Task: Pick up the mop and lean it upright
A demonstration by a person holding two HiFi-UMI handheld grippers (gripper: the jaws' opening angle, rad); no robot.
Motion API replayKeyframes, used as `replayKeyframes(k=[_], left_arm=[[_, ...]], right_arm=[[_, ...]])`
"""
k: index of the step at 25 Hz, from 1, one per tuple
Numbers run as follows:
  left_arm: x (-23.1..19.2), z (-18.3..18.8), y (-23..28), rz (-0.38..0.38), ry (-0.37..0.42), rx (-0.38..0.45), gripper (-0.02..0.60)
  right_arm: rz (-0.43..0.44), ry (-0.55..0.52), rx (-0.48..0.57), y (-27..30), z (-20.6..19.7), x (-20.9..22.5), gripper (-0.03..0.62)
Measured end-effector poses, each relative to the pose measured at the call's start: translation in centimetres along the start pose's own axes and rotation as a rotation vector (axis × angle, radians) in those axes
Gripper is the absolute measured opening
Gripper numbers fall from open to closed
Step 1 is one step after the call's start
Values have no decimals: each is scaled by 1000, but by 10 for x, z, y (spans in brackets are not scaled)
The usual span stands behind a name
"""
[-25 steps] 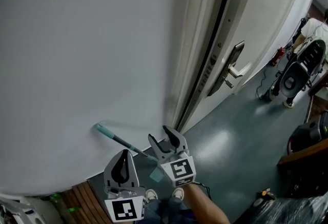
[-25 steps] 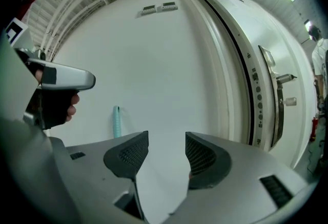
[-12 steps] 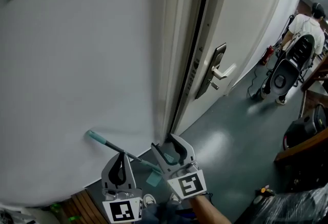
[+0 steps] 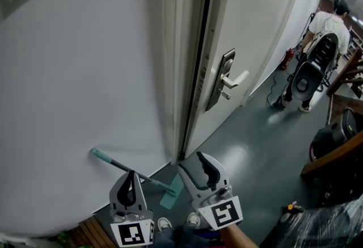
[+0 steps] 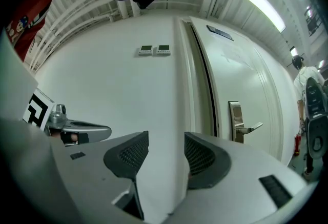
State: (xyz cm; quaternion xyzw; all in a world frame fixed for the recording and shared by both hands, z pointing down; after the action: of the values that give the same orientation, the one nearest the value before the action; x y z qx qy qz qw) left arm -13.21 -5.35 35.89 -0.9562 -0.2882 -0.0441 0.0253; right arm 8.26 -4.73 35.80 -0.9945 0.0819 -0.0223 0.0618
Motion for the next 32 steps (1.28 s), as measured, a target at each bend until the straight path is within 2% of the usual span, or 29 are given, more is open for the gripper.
replayKeyframes(k=[9,17,20,23,27,32], left_arm=[[4,4,-3,-35,8,-2,12],[10,8,-5,-56,16,2,12],[12,8,-4,-59,15,7,12],[15,9,-4,-62,-3,10,12],[18,13,-4,-69,18,24,12],[21,17,-5,-77,16,24,12]], right_arm=[[-16,-11,21,-31,26,9,227],[-23,-9,22,-48,34,17,221],[-26,-12,38,-51,38,18,162],[-19,-17,42,-52,42,18,133],[-7,-8,53,-53,48,15,70],[-5,-10,50,-54,50,13,49]])
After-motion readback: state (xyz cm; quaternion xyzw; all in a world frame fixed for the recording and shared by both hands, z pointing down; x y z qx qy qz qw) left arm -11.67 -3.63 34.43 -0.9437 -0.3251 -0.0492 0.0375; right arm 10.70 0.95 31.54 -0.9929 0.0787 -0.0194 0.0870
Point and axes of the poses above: the fingertips, and each gripper's own axes: y forward along the fingers, x to its right, z out of its top, the point moved 10 cm from there along -y, backward along the fingers, and after that the axes turned 10 degrees about -z, right-handed, at the moved point
